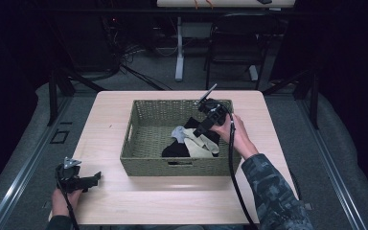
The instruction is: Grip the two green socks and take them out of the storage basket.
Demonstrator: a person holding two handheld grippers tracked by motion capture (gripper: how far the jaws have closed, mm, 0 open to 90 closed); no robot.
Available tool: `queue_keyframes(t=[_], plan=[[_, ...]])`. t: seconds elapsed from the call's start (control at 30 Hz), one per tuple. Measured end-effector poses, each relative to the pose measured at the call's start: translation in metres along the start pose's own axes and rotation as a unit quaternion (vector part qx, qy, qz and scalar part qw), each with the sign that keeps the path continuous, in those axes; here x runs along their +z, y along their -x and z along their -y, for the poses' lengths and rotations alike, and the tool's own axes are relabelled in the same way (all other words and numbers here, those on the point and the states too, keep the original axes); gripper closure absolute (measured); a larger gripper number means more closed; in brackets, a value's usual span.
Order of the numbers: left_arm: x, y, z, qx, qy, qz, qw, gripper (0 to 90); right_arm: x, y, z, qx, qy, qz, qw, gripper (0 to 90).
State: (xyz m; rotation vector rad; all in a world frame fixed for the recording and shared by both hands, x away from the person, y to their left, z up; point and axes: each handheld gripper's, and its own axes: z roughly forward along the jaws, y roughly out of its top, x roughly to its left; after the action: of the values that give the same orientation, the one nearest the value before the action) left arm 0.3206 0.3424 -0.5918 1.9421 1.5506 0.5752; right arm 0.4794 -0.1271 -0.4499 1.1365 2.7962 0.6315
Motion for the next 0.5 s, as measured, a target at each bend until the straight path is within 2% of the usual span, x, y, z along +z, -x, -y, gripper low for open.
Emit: queue_keyframes(t=[0.07, 0.1, 0.27, 0.43, 0.5], plan=[[0.000, 0.000, 0.000, 0.000, 0.000, 0.000, 1.0000, 0.0, 0.006, 0.001, 0.000, -0.001, -0.009, 0.001, 1.0000, 16.3], [0.000, 0.000, 0.000, 0.000, 0.000, 0.000, 1.0000, 0.0, 0.011, 0.002, -0.001, 0.001, -0.022, 0.008, 0.9997, 19.2], [0.000, 0.000, 0.000, 0.000, 0.000, 0.000, 1.0000, 0.0, 0.020, 0.001, 0.000, 0.010, -0.022, 0.006, 0.9997, 21.1], [0.000, 0.000, 0.000, 0.000, 0.000, 0.000, 1.0000, 0.0, 0.034, -0.003, 0.000, 0.007, -0.044, 0.015, 0.9989, 25.8], [0.000, 0.000, 0.000, 0.000, 0.000, 0.000, 1.0000, 0.0, 0.041, -0.004, 0.000, 0.014, -0.055, 0.017, 0.9982, 28.4]])
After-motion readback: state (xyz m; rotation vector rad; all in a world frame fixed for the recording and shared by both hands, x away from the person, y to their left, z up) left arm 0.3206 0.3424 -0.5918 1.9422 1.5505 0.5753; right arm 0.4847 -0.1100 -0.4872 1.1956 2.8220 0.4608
